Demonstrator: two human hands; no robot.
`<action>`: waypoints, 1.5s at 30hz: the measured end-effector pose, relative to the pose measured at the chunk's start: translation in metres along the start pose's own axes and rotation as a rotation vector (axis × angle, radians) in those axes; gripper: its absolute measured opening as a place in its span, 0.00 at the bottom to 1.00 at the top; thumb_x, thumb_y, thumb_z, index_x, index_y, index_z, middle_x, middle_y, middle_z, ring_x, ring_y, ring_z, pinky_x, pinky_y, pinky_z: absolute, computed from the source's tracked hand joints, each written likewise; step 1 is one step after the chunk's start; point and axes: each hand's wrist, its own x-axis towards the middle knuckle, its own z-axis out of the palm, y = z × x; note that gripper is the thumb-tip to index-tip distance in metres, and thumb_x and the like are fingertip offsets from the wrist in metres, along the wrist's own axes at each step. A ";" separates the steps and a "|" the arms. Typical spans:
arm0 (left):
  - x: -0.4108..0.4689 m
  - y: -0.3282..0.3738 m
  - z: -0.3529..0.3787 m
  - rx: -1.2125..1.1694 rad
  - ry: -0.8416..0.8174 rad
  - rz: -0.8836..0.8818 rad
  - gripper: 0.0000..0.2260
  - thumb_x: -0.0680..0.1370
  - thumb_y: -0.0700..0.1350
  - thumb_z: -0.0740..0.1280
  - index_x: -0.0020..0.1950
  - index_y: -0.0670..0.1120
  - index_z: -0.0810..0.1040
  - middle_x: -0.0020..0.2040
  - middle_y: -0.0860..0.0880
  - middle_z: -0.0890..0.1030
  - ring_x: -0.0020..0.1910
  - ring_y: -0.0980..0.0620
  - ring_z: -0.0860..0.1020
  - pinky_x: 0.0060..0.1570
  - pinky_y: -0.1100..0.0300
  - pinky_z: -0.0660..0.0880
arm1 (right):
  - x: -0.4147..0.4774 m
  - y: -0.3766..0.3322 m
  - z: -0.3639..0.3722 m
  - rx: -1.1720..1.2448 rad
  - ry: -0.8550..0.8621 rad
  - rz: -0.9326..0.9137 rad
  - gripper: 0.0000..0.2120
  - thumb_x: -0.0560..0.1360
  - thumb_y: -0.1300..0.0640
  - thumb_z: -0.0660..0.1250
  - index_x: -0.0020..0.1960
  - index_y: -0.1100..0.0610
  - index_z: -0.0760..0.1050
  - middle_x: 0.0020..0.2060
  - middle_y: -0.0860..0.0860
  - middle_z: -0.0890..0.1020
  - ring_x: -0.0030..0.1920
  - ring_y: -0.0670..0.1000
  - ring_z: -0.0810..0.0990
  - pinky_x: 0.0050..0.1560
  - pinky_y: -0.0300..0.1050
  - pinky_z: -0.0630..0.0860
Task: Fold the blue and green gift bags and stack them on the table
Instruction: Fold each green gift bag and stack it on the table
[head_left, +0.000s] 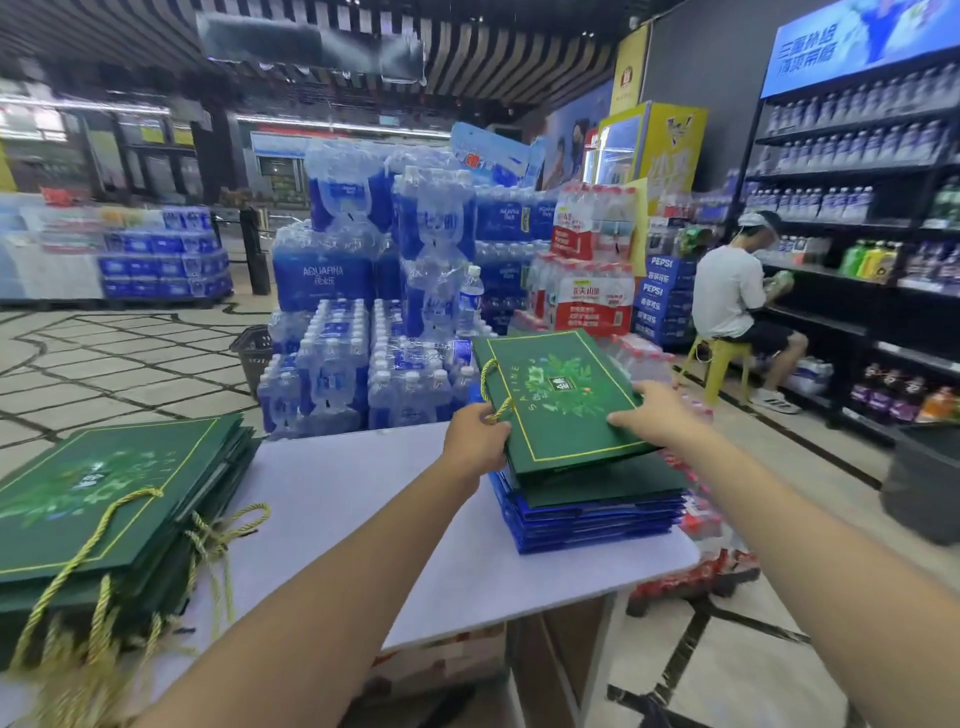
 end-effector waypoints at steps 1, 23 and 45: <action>-0.001 -0.007 0.003 0.054 -0.002 -0.011 0.04 0.79 0.38 0.66 0.48 0.43 0.81 0.40 0.46 0.81 0.33 0.48 0.76 0.39 0.51 0.81 | 0.004 0.008 0.007 -0.065 -0.005 0.023 0.30 0.75 0.51 0.75 0.73 0.58 0.71 0.64 0.57 0.80 0.61 0.59 0.79 0.56 0.48 0.76; -0.046 -0.012 -0.128 1.066 0.188 0.517 0.22 0.82 0.51 0.64 0.76 0.53 0.70 0.75 0.50 0.71 0.72 0.45 0.70 0.66 0.44 0.73 | -0.041 -0.072 0.080 -0.307 0.082 -0.326 0.20 0.78 0.50 0.66 0.70 0.47 0.75 0.70 0.51 0.73 0.71 0.57 0.68 0.68 0.57 0.68; -0.155 -0.052 -0.348 1.296 0.045 -0.200 0.46 0.72 0.81 0.46 0.84 0.58 0.51 0.85 0.51 0.49 0.84 0.44 0.47 0.78 0.32 0.43 | -0.130 -0.259 0.291 -0.242 -0.320 -0.815 0.32 0.78 0.62 0.63 0.78 0.41 0.63 0.64 0.54 0.75 0.62 0.57 0.75 0.57 0.55 0.78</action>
